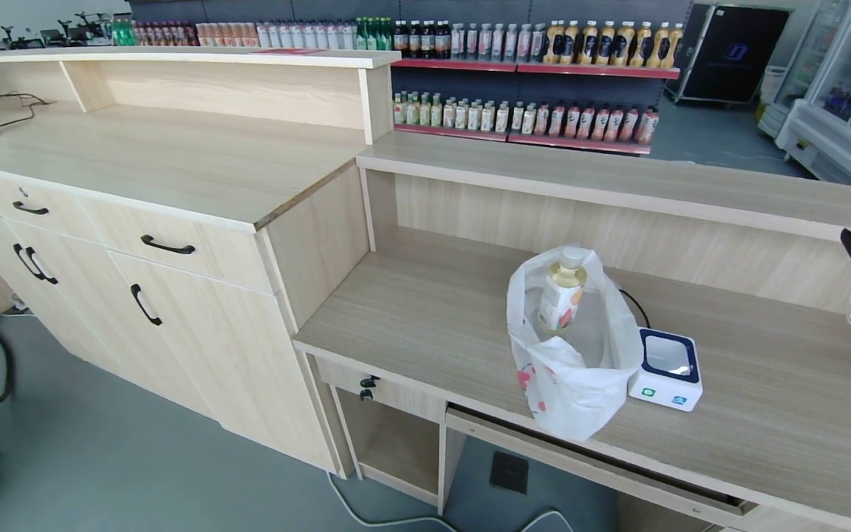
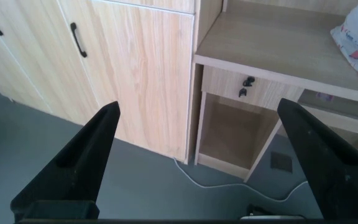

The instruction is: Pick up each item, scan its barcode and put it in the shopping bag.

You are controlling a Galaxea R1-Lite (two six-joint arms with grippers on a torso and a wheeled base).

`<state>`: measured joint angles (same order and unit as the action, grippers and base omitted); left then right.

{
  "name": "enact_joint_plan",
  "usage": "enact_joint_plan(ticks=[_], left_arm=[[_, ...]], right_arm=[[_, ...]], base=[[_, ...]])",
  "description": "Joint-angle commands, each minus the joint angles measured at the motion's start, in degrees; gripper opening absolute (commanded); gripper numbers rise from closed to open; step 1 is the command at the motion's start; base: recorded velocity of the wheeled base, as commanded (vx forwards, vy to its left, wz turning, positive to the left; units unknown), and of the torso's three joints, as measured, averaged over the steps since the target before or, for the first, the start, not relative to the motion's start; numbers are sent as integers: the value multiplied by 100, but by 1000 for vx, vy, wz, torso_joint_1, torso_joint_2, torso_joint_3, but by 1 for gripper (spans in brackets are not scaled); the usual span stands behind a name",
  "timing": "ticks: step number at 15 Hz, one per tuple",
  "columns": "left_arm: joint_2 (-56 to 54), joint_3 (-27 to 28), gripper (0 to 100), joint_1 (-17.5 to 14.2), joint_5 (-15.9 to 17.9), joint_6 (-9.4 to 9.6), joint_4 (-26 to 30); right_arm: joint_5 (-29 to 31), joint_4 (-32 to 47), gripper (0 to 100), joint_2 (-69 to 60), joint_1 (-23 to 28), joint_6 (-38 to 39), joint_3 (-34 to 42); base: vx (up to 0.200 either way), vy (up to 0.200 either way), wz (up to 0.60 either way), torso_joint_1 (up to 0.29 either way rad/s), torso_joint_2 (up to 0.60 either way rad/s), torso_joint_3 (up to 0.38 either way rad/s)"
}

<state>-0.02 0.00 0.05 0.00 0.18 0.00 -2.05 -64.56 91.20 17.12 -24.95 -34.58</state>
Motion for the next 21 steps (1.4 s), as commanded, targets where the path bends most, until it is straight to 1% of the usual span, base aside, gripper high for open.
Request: enact_joint_plan(ticks=[1,2,4,5,6,7,11,14,17,19,21], left_arm=[[2,0,100,-5,0,-1,0],[2,0,100,-5,0,-1,0],[2,0,100,-5,0,-1,0],[2,0,100,-5,0,-1,0],[2,0,100,-5,0,-1,0],[2,0,100,-5,0,-1,0],[2,0,100,-5,0,-1,0],[2,0,100,-5,0,-1,0],[2,0,100,-5,0,-1,0],[2,0,100,-5,0,-1,0],[2,0,100,-5,0,-1,0]], right_arm=[[-76,-127,0,-32,-534,158,-13],[-490,-118,0,38,-938,632,-48],[-1491,-118,0,328,-1386,1045,-66],[-1984,-118,0,583,-1571,1045,-40],[-2151,-118,0,750,-1632,1045,-48],[-2458,-267,0,1330,-1738,984,-57],[-2924,-1023,0,2578,-1799,975,-127],[-3074,-1524,0,3176,-1817,975,-277],[-3091,-2104,0,3809,-1826,984,-523],[-3100,-2403,0,4090,-1817,1001,-532],[-3109,-2544,0,4380,-1817,1019,-541]], base=[[0,0,600,2,2,7],[0,0,0,0,0,0],[0,0,0,0,0,0],[0,0,0,0,0,0],[0,0,0,0,0,0],[0,0,0,0,0,0],[0,0,0,0,0,0],[0,0,0,0,0,0],[0,0,0,0,0,0],[0,0,0,0,0,0],[0,0,0,0,0,0]])
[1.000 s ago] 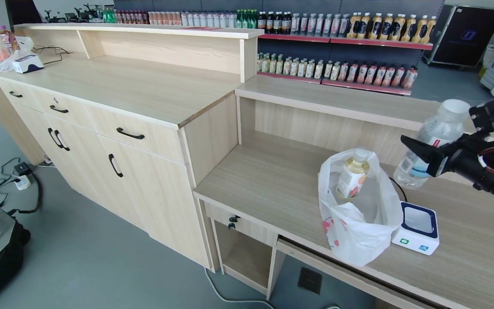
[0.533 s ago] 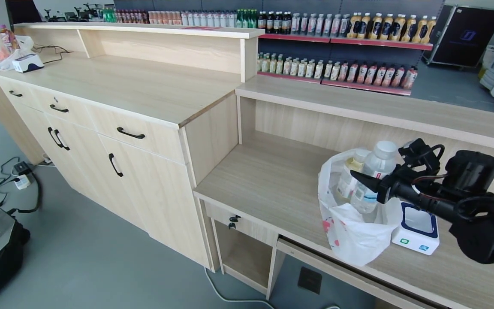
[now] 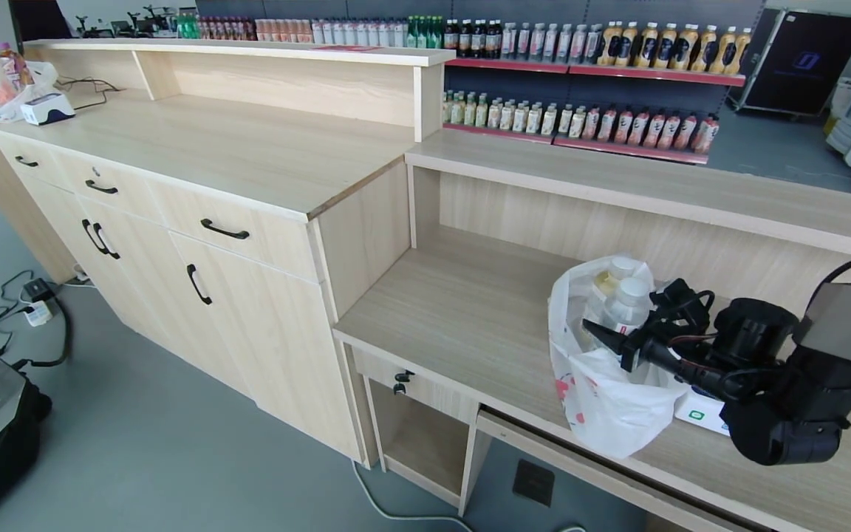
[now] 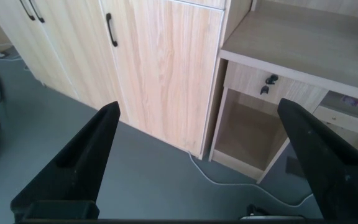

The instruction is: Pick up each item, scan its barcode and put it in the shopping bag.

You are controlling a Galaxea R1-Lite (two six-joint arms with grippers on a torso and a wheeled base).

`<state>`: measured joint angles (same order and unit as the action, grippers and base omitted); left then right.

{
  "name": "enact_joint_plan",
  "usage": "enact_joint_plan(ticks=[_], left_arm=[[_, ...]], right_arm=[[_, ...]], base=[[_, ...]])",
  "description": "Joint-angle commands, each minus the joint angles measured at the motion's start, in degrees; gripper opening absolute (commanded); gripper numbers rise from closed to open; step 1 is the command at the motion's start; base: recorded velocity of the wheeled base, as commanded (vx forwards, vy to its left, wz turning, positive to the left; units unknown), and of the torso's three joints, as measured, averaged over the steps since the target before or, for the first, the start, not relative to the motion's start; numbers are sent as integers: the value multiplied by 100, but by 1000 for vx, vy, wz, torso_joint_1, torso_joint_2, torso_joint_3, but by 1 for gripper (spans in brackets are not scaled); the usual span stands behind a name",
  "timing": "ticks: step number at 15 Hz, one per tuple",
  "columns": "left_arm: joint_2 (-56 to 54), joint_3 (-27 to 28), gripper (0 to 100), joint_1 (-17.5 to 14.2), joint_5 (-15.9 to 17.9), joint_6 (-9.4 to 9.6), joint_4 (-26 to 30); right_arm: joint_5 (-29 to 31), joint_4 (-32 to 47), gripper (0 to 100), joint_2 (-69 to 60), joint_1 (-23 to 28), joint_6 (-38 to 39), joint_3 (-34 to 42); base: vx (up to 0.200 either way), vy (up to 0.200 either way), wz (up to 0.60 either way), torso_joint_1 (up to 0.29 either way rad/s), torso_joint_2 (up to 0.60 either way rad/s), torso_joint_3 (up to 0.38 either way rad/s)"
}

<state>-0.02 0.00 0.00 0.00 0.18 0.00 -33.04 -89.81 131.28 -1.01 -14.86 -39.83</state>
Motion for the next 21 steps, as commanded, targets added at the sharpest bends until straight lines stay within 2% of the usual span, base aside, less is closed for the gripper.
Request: enact_joint_plan(ticks=[1,8,9,13,16,19,21], left_arm=[[2,0,100,0,9,-1,0],[2,0,100,0,0,-1,0],[2,0,100,0,0,-1,0],[2,0,100,0,0,-1,0],[2,0,100,0,9,-1,0],[2,0,100,0,0,-1,0],[2,0,100,0,0,-1,0]], right_arm=[[-27,-19,0,469,-4,9,-69],[-150,-19,0,697,-4,106,-183],[-150,-19,100,697,-4,106,-166],[-150,-19,100,644,-4,106,-139],[-150,42,100,-147,-22,449,124],[-150,1194,100,-1588,31,739,493],[-115,2002,100,-2467,259,695,537]], base=[[0,0,0,0,0,0],[0,0,0,0,0,0],[0,0,0,0,0,0],[0,0,0,0,0,0],[0,0,0,0,0,0],[0,0,0,0,0,0],[0,0,0,0,0,0]])
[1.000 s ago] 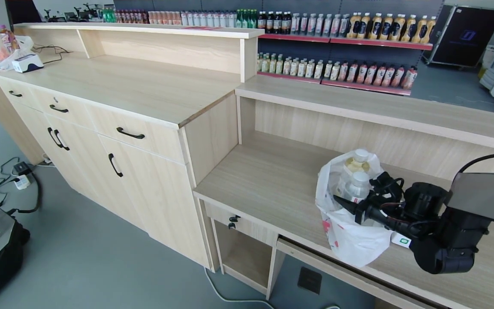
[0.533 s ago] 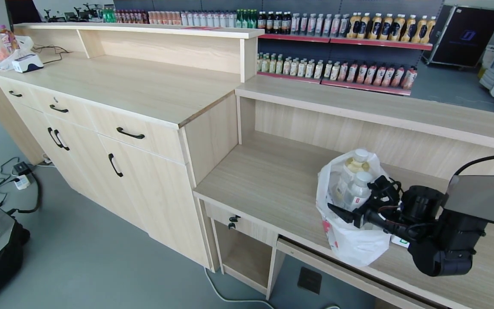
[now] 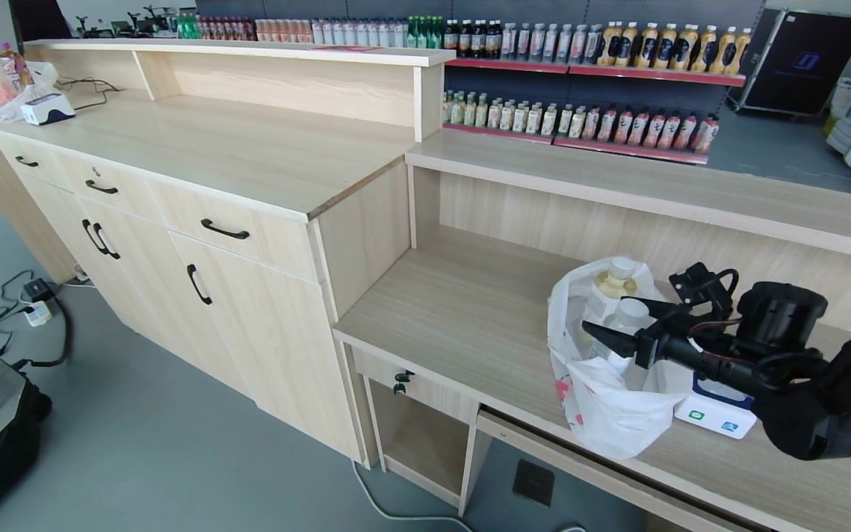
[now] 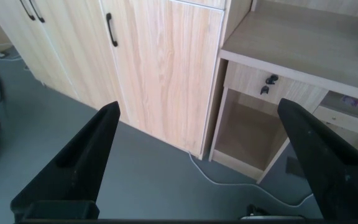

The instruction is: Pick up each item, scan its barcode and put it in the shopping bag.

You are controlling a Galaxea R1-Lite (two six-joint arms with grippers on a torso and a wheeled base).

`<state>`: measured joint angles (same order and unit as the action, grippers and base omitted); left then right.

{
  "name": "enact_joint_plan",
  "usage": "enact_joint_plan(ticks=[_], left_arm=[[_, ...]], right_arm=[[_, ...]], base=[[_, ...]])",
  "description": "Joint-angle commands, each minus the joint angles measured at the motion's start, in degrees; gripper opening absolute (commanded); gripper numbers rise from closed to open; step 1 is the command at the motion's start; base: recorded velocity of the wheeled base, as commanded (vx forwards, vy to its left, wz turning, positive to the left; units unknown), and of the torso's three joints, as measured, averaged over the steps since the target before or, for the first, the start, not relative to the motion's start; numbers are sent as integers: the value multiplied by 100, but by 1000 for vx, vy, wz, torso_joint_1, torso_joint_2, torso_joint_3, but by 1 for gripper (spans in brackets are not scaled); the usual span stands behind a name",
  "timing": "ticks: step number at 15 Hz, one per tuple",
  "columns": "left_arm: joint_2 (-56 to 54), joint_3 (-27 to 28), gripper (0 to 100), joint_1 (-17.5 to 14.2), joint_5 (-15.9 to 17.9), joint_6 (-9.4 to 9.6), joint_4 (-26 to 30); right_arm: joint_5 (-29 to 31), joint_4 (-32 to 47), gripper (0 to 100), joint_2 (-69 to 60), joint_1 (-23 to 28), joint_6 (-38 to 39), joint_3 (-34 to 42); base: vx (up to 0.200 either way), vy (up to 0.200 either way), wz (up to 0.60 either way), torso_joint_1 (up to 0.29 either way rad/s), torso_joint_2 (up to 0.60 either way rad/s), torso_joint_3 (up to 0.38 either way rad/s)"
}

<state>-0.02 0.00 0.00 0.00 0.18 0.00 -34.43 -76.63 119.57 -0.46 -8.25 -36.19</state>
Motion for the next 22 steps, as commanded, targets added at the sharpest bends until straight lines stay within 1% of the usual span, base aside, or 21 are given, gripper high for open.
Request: enact_joint_plan(ticks=[1,3,4,5,8,9,10,11,12,14,15,16,17,18,20,21,22], left_arm=[[2,0,100,0,0,-1,0],[2,0,100,0,0,-1,0],[2,0,100,-9,0,-1,0],[2,0,100,0,0,-1,0],[2,0,100,0,0,-1,0],[2,0,100,0,0,-1,0],[2,0,100,0,0,-1,0],[2,0,100,0,0,-1,0],[2,0,100,0,0,-1,0],[2,0,100,0,0,-1,0],[2,0,100,0,9,-1,0],[2,0,100,0,0,-1,0],[2,0,100,0,0,-1,0],[2,0,100,0,9,-1,0],[2,0,100,0,0,-1,0],[2,0,100,0,0,-1,0],[2,0,100,0,9,-1,0]], right_arm=[[50,1062,100,-1717,310,-45,271],[59,1722,100,-2517,600,-783,561],[59,2108,100,-2851,802,-1442,605],[50,2231,100,-2992,978,-1811,605],[50,2267,100,-3238,1259,-1882,605],[59,2231,100,-3326,1277,-1917,587],[68,2249,100,-3396,1277,-1899,517],[76,2275,100,-3458,1277,-1899,455],[226,2267,100,-3598,1277,-1899,429],[727,2346,100,-3791,1215,-1741,244],[876,2539,100,-3844,1145,-1618,77],[1254,2952,100,-3950,1022,-1451,-239],[1324,3031,100,-3967,1013,-1407,-309],[1623,3348,100,-4029,943,-1143,-538],[1825,3356,100,-4029,943,-1038,-538],[2054,3330,100,-4038,960,-713,-503],[2124,3312,100,-4099,978,-300,-432]], base=[[0,0,0,0,0,0],[0,0,0,0,0,0],[0,0,0,0,0,0],[0,0,0,0,0,0],[0,0,0,0,0,0],[0,0,0,0,0,0],[0,0,0,0,0,0],[0,0,-600,2,2,2],[0,0,-600,2,2,2],[0,0,-600,-5,2,2],[0,0,-600,12,-7,7],[0,0,-600,-2,7,2],[0,0,-600,7,-7,7],[0,0,-600,2,-2,-2],[0,0,-600,2,-10,0],[0,0,0,0,0,0],[0,0,0,0,0,0]])
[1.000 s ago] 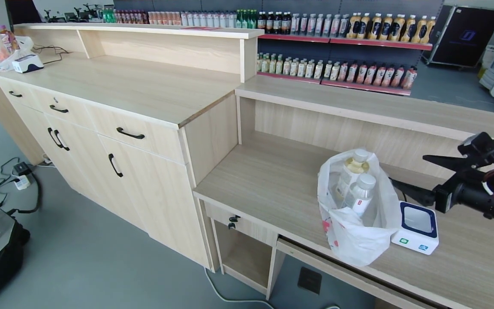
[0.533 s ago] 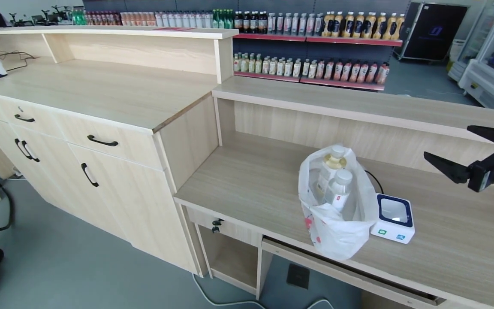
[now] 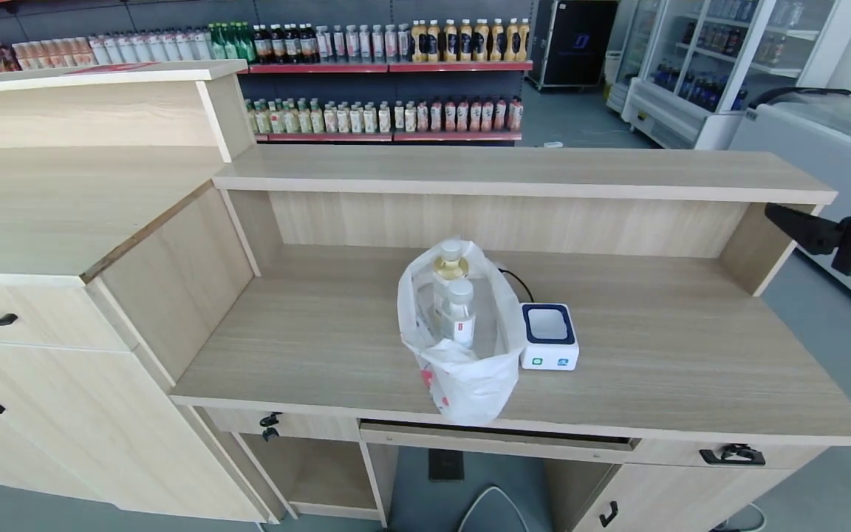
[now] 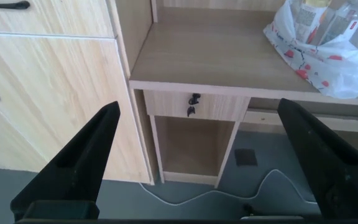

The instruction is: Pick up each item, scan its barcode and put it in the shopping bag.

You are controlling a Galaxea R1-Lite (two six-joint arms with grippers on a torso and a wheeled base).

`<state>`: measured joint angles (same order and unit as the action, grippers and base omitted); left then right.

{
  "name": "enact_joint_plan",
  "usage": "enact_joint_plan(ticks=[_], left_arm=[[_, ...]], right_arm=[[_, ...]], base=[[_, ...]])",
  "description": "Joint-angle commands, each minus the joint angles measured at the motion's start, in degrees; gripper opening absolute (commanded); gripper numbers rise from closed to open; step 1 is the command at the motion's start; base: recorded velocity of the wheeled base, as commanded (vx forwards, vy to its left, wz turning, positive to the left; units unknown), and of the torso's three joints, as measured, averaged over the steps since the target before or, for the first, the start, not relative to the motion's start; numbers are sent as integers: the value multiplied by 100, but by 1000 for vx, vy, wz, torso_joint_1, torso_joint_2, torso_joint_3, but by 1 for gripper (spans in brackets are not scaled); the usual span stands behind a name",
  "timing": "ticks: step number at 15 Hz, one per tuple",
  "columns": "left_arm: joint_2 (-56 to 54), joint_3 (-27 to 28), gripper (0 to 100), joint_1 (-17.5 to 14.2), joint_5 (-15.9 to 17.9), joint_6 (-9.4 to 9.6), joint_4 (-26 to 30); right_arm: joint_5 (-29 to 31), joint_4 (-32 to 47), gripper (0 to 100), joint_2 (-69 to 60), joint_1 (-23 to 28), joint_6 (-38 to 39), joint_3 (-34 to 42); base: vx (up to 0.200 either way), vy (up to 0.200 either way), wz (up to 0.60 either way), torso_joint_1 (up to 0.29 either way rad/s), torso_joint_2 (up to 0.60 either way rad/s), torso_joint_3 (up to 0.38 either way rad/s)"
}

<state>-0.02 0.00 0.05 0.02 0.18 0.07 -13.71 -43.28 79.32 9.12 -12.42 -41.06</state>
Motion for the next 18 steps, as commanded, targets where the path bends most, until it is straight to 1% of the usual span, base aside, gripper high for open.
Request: enact_joint_plan(ticks=[1,2,3,5,6,7,8,9,10,12,13,14,16,18], left_arm=[[2,0,100,-5,-2,-1,-7],[2,0,100,-5,-2,-1,-7],[2,0,100,-5,-2,-1,-7],[2,0,100,-5,-2,-1,-7],[2,0,100,-5,-2,-1,-7],[2,0,100,-5,-2,-1,-7],[2,0,100,-5,-2,-1,-7],[2,0,100,-5,-2,-1,-7],[2,0,100,-5,-2,-1,-7],[2,0,100,-5,-2,-1,-7],[2,0,100,-5,-2,-1,-7],[2,0,100,-5,-2,-1,-7],[2,0,100,-5,-2,-1,-7],[2,0,100,-5,-2,-1,-7]], right_arm=[[53,-23,100,-93,20,179,80],[141,-5,100,-444,283,627,564],[308,-23,100,-892,319,653,1285],[352,-14,100,-2000,301,645,2708],[352,-14,100,-2351,283,645,3095],[387,3,100,-3142,46,662,3877],[677,118,100,-3696,-191,741,4106],[906,425,100,-4021,-297,864,4106],[1213,1383,100,-4839,-683,1066,4106],[1213,2754,100,-6052,-727,1066,4106],[1204,3044,100,-6333,-710,1066,4106],[1196,3563,100,-6948,-692,1058,4106],[1222,4090,100,-7581,-727,1040,4106],[1310,4222,100,-7932,-877,1066,4106]], base=[[0,0,0,119,-227,-105],[0,0,0,95,-207,-90],[0,0,0,32,-51,-22],[0,0,0,0,0,0],[0,0,0,0,0,0],[0,0,0,0,0,0],[0,0,0,0,0,0],[0,0,0,0,0,0],[0,0,0,0,0,0],[0,0,0,0,0,0],[0,0,0,0,0,0],[0,0,0,0,0,0],[0,0,0,0,0,0],[0,0,0,0,0,0]])
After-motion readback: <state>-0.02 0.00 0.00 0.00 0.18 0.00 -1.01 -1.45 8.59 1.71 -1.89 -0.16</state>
